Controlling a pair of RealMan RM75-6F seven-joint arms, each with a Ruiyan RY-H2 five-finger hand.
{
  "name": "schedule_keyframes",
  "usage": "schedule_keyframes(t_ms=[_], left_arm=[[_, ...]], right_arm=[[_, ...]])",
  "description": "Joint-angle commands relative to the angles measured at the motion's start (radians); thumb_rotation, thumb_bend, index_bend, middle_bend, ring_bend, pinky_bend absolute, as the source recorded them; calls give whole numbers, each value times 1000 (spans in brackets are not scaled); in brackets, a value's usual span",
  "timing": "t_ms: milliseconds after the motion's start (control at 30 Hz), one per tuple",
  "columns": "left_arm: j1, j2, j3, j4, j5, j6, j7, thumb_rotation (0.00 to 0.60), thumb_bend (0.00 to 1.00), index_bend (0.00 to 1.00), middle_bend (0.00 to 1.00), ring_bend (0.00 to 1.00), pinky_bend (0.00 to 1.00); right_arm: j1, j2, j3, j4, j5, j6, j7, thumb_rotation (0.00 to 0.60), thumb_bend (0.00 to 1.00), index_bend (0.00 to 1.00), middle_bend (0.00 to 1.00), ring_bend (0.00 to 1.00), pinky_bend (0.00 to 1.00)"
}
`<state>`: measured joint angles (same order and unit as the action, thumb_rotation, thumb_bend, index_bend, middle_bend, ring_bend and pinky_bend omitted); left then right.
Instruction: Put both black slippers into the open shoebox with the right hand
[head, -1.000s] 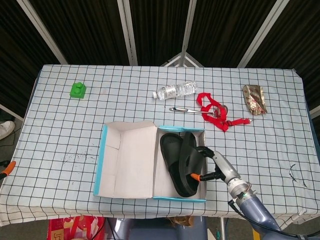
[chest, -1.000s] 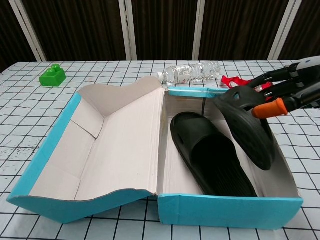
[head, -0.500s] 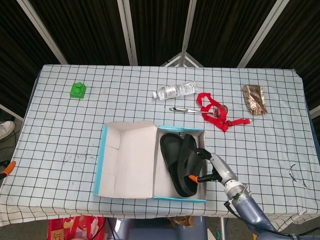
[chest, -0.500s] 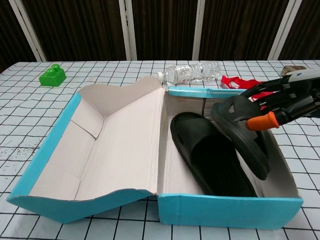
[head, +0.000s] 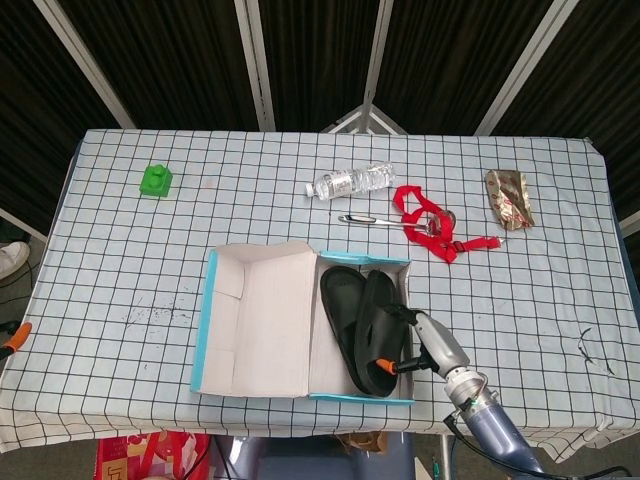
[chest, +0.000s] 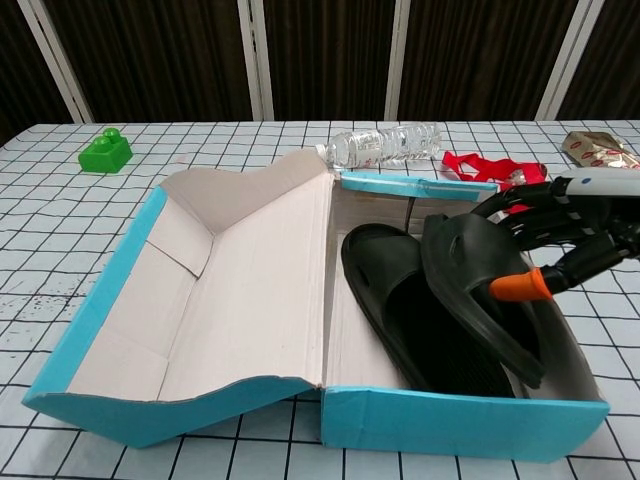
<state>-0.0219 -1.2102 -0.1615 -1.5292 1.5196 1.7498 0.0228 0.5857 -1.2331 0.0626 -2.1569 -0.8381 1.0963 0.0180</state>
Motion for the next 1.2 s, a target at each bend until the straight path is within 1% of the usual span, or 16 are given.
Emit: schedule_keyframes(t_ms=[33,167,367,467,733,1200], left_arm=[[0,1,0,0,0,0,0,600,72,142,0,0,99],[2,2,-2,-1,-2,4,-3,600,72,142,0,0,99],[2,3,-2,-2,0,5,-3,600,72,142,0,0,99],[3,3,-2,-3,0,7,-3,600,73,142,0,0,99],[4,4,-2,-3,1,9,-3,600,73,142,0,0,99],[5,6,-2,-5,1,10,-5,600,73,142,0,0,99]], right_arm=[[-22,-35,-28,30,-66,30,-44,600,433,632,409,262,93],[-55,-79,-68,69,-160,70,-86,600,433,634,409,261,93],[-103,-135,-120,133,-257,89,-109,600,434,634,409,262,93],[-120,-158,-130,165,-290,97,-116,600,434,634,409,262,93],[-146,-188,-138,212,-318,84,-129,600,433,634,410,261,93],[-165,-215,-154,264,-346,51,-213,600,433,641,411,261,93]])
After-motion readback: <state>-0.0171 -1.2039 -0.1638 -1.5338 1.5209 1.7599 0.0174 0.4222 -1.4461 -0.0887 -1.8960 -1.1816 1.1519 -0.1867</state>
